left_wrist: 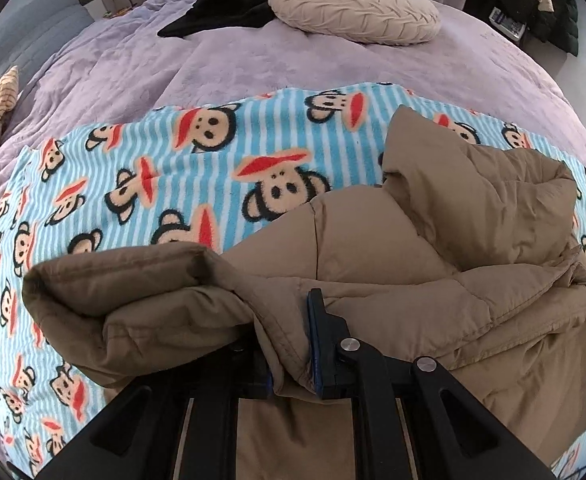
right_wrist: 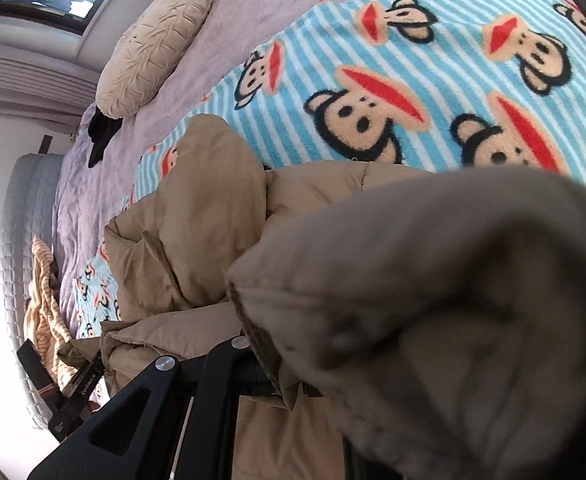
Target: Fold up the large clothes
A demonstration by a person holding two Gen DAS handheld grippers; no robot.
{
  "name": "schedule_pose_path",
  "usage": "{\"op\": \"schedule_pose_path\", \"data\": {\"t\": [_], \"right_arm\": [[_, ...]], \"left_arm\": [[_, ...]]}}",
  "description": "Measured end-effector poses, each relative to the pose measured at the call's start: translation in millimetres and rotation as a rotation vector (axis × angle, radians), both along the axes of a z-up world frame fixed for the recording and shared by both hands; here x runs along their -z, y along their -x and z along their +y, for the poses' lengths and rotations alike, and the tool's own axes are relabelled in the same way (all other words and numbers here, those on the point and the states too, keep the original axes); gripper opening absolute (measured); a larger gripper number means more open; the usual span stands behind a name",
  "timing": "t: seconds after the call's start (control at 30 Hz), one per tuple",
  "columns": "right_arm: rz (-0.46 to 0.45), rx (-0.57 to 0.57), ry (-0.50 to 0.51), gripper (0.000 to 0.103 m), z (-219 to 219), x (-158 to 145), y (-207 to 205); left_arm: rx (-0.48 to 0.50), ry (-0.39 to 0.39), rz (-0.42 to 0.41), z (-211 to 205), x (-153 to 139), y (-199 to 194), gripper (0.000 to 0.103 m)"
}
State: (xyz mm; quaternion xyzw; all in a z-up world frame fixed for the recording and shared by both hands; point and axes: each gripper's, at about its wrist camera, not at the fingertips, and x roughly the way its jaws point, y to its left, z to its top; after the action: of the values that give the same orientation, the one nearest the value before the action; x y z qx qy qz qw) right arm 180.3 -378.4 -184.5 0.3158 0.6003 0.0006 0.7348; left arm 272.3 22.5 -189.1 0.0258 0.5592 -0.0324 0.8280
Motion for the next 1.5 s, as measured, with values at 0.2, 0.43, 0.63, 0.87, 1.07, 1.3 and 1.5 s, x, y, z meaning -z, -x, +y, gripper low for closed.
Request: {"op": "schedule_pose_path", "data": {"t": [0.2, 0.43, 0.63, 0.87, 1.07, 1.3, 1.5], "right_arm": [[-0.006, -0.008, -0.004, 0.014, -4, -16, 6], [-0.047, -0.019, 0.021, 0.064, -6, -35, 13], [-0.149, -0.073, 0.092, 0.067, -2, -72, 32], [-0.084, -0.238, 0.319, 0.026, 10, -45, 34], [-0.093, -0.066, 0.394, 0.023, -30, -17, 3], [-0.054, 0.021, 0.331, 0.022, -49, 24, -18], [-0.031, 0.043, 0.318, 0.022, -56, 30, -28]], "left_arm": [[0.011, -0.004, 0.0, 0, -11, 5, 0.062], [-0.004, -0.052, -0.096, 13, -44, 18, 0.103], [-0.028, 0.07, -0.105, 35, -60, 33, 0.082], [0.0, 0.012, -0.098, 12, -21, 19, 0.08], [-0.15, -0.005, -0.086, 28, 26, -25, 0.08], [-0.127, -0.001, -0.094, 22, 53, -36, 0.082], [-0.159, -0.001, -0.061, 27, 50, -45, 0.091]]}}
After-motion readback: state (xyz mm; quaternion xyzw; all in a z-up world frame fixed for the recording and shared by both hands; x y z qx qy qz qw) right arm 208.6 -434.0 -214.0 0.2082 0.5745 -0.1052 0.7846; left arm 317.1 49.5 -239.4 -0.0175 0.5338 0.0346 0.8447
